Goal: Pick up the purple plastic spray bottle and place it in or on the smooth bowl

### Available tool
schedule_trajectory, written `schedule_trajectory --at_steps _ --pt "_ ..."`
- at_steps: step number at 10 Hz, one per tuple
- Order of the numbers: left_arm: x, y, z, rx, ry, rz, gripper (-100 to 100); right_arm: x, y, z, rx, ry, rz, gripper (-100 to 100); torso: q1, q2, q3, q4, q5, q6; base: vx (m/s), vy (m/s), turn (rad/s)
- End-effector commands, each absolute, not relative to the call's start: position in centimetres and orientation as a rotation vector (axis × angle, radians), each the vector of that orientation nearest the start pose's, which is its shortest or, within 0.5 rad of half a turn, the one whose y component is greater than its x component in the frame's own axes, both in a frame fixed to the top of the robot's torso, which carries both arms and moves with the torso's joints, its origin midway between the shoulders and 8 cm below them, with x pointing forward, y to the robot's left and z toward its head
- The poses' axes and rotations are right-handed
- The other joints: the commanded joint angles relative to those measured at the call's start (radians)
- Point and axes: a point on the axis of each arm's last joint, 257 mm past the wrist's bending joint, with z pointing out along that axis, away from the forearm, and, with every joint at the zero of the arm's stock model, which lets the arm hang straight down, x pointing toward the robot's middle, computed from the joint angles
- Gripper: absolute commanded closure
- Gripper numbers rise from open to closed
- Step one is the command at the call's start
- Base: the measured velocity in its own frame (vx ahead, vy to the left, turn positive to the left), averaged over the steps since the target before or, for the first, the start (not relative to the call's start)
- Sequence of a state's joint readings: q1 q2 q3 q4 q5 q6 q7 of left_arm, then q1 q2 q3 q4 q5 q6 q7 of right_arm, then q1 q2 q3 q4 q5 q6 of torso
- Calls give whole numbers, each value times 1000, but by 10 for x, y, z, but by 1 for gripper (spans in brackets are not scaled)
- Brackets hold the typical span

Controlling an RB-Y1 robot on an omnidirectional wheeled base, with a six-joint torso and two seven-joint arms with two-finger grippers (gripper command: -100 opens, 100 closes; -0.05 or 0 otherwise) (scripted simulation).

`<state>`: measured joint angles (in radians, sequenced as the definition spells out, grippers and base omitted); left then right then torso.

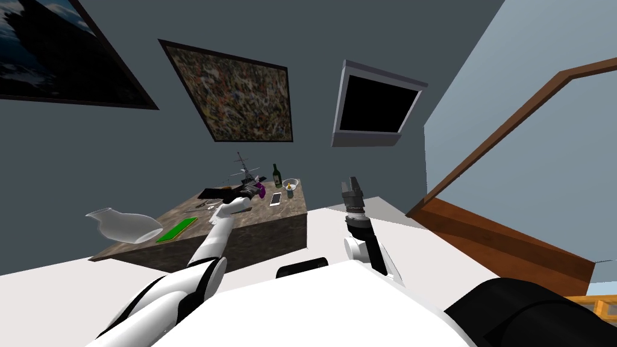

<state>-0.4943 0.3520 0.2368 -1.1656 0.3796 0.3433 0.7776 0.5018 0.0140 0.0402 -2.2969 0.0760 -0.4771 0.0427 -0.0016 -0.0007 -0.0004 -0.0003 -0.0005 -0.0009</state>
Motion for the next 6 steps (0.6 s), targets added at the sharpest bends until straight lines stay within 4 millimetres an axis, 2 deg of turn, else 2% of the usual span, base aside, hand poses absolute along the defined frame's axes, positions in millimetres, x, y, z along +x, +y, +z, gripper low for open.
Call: schedule_trajectory --at_steps 1,2,3,6 --pt "666 400 -174 -2114 475 -1623 -100 347 -259 27 614 661 1252 0 0 0 0 0 0 0 18 -21 18" --pt "664 402 -185 -2137 472 -1602 -100 347 -259 27 614 661 1252 0 1 0 0 0 0 0 19 -16 5" --pt "668 406 -182 -2186 417 -1623 -100 347 -259 27 614 661 1252 0 1 0 0 0 0 0 23 -22 12" --pt "669 412 -196 -2268 356 -1610 -100 347 -259 27 614 661 1252 0 1 0 0 0 0 0 20 -19 13"
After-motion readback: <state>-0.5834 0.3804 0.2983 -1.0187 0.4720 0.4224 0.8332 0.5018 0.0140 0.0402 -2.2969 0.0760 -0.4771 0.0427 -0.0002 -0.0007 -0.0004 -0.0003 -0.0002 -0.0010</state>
